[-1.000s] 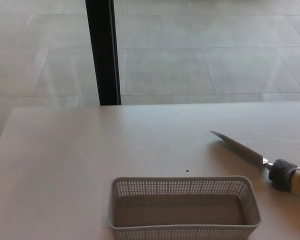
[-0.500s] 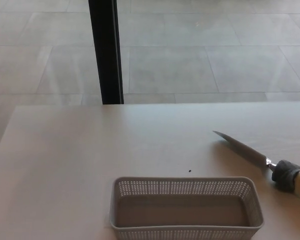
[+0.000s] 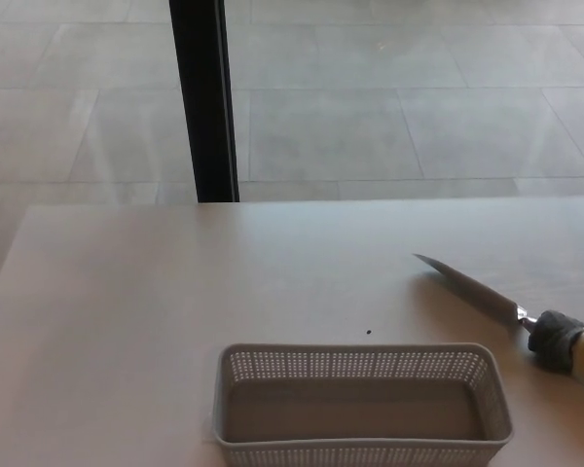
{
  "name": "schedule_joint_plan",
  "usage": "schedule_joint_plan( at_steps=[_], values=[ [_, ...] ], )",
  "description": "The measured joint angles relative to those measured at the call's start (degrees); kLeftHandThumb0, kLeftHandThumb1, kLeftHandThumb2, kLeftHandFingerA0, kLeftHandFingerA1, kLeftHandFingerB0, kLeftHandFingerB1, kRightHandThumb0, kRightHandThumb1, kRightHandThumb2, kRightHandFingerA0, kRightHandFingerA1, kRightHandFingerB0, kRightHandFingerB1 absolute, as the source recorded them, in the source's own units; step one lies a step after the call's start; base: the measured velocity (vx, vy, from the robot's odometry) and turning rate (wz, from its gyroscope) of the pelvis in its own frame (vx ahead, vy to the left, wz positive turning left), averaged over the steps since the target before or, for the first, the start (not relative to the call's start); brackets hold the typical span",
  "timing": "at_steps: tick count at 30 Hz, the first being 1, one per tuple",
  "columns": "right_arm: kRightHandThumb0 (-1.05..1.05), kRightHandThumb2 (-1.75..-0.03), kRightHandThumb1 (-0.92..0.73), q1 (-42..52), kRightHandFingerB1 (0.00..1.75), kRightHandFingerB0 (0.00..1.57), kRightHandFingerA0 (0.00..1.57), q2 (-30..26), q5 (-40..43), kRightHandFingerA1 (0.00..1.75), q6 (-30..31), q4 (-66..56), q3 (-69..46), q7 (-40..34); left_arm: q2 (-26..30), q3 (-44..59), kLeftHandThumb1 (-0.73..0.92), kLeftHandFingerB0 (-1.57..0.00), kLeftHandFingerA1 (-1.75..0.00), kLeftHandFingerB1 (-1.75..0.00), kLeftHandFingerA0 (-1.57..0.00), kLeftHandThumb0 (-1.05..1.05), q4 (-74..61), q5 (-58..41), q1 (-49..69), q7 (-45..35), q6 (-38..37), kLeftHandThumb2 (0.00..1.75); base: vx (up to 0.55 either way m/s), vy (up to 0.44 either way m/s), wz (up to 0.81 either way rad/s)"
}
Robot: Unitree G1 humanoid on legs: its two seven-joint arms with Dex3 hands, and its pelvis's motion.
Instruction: A garden tool is kept on the righthand side and a container is kept on the lefthand side on a desk infront of the robot. the robot uses its right hand to pick up the garden tool and makes a scooping motion inside the container
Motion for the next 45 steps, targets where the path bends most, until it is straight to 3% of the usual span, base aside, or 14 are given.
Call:
schedule_joint_plan(
  at_steps=[8,9,11,13,22,24,25,26,27,29,30,39,40,45],
  values=[
    [-1.00,-1.04,-0.68,-1.34,0.09,0.08,0.00,0.00,-6.77,0.06,0.36,1.68,12.78,0.04,0.00,-0.01,0.54,-0.77,-0.85,-0.52,-0.87,-0.50,0.21,0.00,0.10,0.00,0.00,0.57,0.00,0.000,0.00],
    [-0.89,-0.63,-0.79,-1.57,0.25,0.01,0.00,0.00,-7.68,0.09,0.40,2.19,14.33,0.04,0.00,-0.01,0.55,-0.77,-0.79,-0.52,-0.85,-0.50,0.26,0.00,0.11,0.00,0.00,0.56,0.00,0.000,0.00],
    [-1.05,-1.09,-0.71,-1.98,0.06,0.05,0.00,0.00,-9.30,0.00,0.45,3.36,17.17,0.03,0.00,-0.01,0.54,-0.75,-0.87,-0.52,-0.86,-0.49,0.36,0.00,0.09,0.00,0.00,0.56,0.00,0.000,0.00],
    [-1.05,-1.07,-0.70,-2.53,0.08,0.07,0.00,0.00,-10.73,0.00,0.48,4.81,19.64,0.01,0.00,-0.01,0.55,-0.72,-1.12,-0.52,-0.86,-0.47,0.38,0.00,0.10,0.00,0.00,0.56,0.00,0.000,0.00],
    [-0.95,-1.06,-0.67,-5.98,0.29,0.11,0.00,0.00,-18.28,0.09,0.58,10.87,31.11,-0.01,0.00,-0.07,0.57,-0.72,-0.88,-0.51,-0.82,-0.49,0.38,0.01,0.11,0.00,0.00,0.57,0.00,0.000,0.00],
    [-0.89,-0.65,-0.81,-6.83,0.27,0.14,0.00,0.00,-19.79,0.25,0.59,11.89,33.13,-0.01,0.00,-0.09,0.56,-0.72,-0.87,-0.51,-0.80,-0.49,0.37,0.01,0.07,0.00,0.00,0.56,0.00,0.000,0.00],
    [-0.88,-1.04,-0.64,-7.48,0.33,0.11,0.04,0.00,-20.68,0.17,0.59,12.53,34.46,-0.01,0.00,-0.10,0.57,-0.72,-0.90,-0.51,-0.80,-0.50,0.37,0.00,0.06,0.00,0.00,0.57,0.00,0.000,0.00],
    [-0.88,-0.65,-0.81,-8.09,0.28,0.13,0.00,0.01,-21.51,0.27,0.60,13.05,35.54,-0.01,0.00,-0.10,0.57,-0.71,-0.86,-0.51,-0.78,-0.48,0.36,0.00,0.07,0.00,0.00,0.57,0.00,0.000,0.00],
    [-0.85,-1.05,-0.63,-8.63,0.34,0.11,0.04,0.01,-22.13,0.19,0.60,13.46,36.40,-0.01,0.00,-0.10,0.57,-0.71,-0.80,-0.51,-0.79,-0.47,0.35,0.00,0.10,0.00,0.00,0.57,0.00,0.000,0.00],
    [-0.93,-0.80,-0.67,-10.10,0.29,0.12,0.04,0.01,-24.01,0.22,0.69,14.48,38.84,-0.01,0.00,-0.13,0.56,-0.72,-0.78,-0.51,-0.77,-0.47,0.34,0.00,0.14,0.00,0.00,0.57,0.00,0.000,0.00],
    [-0.86,-1.05,-0.63,-10.74,0.33,0.10,0.05,0.01,-24.72,0.20,0.77,14.89,39.79,-0.01,0.00,-0.16,0.56,-0.74,-0.81,-0.50,-0.82,-0.50,0.34,0.00,0.16,0.00,0.00,0.57,0.00,0.000,0.00],
    [-0.84,-1.01,-0.61,-18.55,0.40,0.15,0.03,1.15,-31.86,0.28,1.37,24.21,47.88,-0.30,0.00,-0.56,0.55,-0.71,-0.86,-0.51,-0.82,-0.50,0.28,-0.02,0.33,-0.09,-0.04,0.56,0.00,0.000,0.00],
    [-0.84,-0.64,-0.77,-19.64,0.29,0.19,0.05,1.56,-32.93,0.32,1.46,26.14,48.89,-0.52,0.00,-0.55,0.55,-0.72,-0.85,-0.51,-0.82,-0.50,0.19,-0.05,0.40,-0.19,-0.08,0.56,0.00,0.000,0.00],
    [-0.83,-0.96,-0.59,-23.02,0.45,0.16,0.03,3.61,-36.63,0.41,1.48,34.26,51.16,-2.07,0.33,-1.11,0.57,-0.71,-0.72,-0.49,-0.80,-0.51,0.29,-0.02,0.70,-0.51,-0.63,0.57,0.00,0.000,0.00]
  ],
)
